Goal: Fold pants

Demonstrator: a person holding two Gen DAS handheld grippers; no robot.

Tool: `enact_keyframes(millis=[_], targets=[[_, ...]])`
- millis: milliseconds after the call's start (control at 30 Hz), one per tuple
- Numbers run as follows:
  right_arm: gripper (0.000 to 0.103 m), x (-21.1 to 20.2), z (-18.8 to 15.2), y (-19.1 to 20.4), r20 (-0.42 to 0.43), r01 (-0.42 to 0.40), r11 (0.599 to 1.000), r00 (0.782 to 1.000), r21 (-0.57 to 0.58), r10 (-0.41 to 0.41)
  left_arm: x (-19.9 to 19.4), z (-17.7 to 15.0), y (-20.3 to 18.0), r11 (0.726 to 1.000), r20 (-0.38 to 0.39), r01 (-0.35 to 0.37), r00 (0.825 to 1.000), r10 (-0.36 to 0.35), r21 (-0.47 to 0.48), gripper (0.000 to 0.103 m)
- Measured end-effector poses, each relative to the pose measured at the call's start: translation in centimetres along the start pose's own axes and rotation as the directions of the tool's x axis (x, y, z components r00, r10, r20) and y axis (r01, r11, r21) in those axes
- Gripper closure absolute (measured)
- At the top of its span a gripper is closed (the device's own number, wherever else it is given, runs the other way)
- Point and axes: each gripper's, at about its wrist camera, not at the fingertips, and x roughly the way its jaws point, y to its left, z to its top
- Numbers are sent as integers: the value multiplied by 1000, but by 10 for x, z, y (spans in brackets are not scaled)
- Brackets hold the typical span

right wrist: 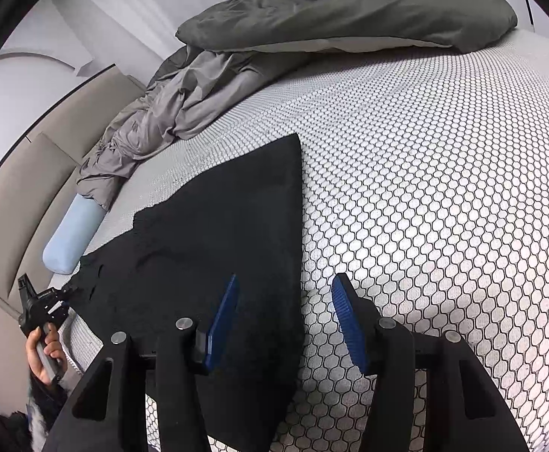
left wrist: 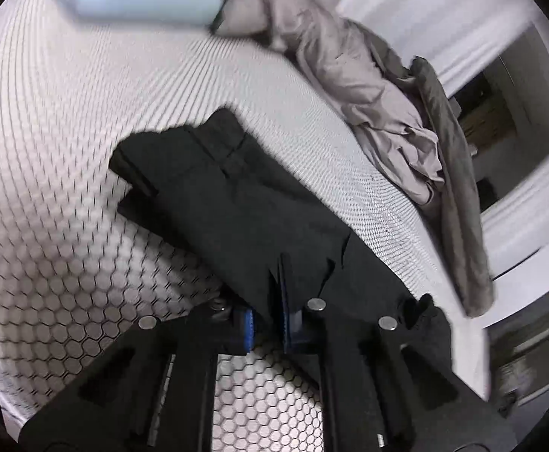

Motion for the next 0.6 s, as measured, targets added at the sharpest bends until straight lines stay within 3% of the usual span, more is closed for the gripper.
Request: enact_keyframes(millis=[67, 200, 333, 400, 433, 467, 500, 533, 567, 600], targets=[[50, -10, -2, 0, 12, -10, 1000, 1000, -2, 10, -17, -5, -36, 991, 69, -42, 997, 33, 129, 97], [50, -20, -3, 2, 36, -26, 1000, 999, -17, 26, -52, -19, -123, 935, 136, -3, 990, -49, 356, 98], [50, -27, -6, 1, 44, -18, 999, 999, -33, 20, -69, -61, -227, 804, 95, 119, 972, -213, 582, 98], [50, -30, -7, -1, 47, -11, 999, 999, -38, 12, -62, -99, -277, 711, -19, 233, 955, -295, 663, 98], [50, -31, -8, -2, 47, -5, 999, 999, -37, 7, -53, -113, -296, 678, -78, 283, 945, -316, 678, 96], [50, -31, -10, -4, 47, 1, 999, 999, -37, 1, -40, -138, -316, 626, -178, 350, 930, -323, 696, 91], [50, -33, -10, -6, 47, 7, 999, 999, -35, -6, -22, -167, -333, 564, -305, 428, 903, -302, 706, 75], [50, -34, -11, -9, 46, 15, 999, 999, -33, -14, -4, -192, -343, 519, -408, 487, 873, -267, 703, 67], [50, -34, -11, -11, 46, 22, 999, 999, -29, -21, 9, -212, -346, 491, -465, 511, 856, -224, 705, 58], [50, -36, -12, -15, 47, 29, 999, 998, -24, -28, 21, -229, -347, 471, -491, 509, 854, -172, 721, 58]])
